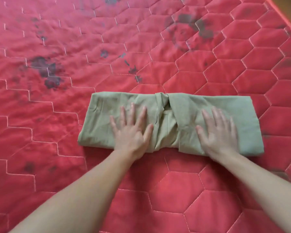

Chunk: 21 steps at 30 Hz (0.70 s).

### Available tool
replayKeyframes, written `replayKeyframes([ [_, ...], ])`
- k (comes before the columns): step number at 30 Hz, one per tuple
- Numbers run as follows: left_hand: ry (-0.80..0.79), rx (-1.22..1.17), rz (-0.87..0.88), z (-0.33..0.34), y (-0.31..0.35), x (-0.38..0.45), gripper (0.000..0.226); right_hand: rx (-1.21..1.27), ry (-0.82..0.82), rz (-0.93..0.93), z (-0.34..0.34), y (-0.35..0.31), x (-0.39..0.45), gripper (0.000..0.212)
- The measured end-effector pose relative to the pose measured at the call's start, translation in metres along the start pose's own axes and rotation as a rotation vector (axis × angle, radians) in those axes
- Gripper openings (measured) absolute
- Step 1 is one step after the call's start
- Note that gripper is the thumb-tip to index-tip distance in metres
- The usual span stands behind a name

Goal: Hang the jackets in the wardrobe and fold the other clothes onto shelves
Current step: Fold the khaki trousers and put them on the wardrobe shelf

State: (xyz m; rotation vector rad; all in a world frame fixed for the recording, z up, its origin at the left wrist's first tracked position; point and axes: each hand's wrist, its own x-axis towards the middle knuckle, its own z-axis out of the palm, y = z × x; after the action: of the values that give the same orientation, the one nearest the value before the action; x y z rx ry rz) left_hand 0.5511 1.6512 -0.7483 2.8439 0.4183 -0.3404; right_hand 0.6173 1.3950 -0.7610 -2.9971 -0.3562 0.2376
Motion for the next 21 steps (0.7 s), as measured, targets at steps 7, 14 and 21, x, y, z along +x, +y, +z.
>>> replayKeyframes([
  [7, -0.006, -0.3, 0.052, 0.025, 0.107, -0.025, 0.075, 0.954, 0.238, 0.81, -0.009, -0.044, -0.079, 0.038],
  [14, -0.051, -0.319, 0.009, 0.03, 0.105, -0.014, 0.071, 1.972, 0.196, 1.293, -0.033, -0.029, -0.036, 0.02],
  [21, -0.154, -0.824, -0.087, 0.0, 0.098, -0.006, 0.071, 1.245, 0.524, 0.841, -0.069, -0.051, -0.029, 0.026],
])
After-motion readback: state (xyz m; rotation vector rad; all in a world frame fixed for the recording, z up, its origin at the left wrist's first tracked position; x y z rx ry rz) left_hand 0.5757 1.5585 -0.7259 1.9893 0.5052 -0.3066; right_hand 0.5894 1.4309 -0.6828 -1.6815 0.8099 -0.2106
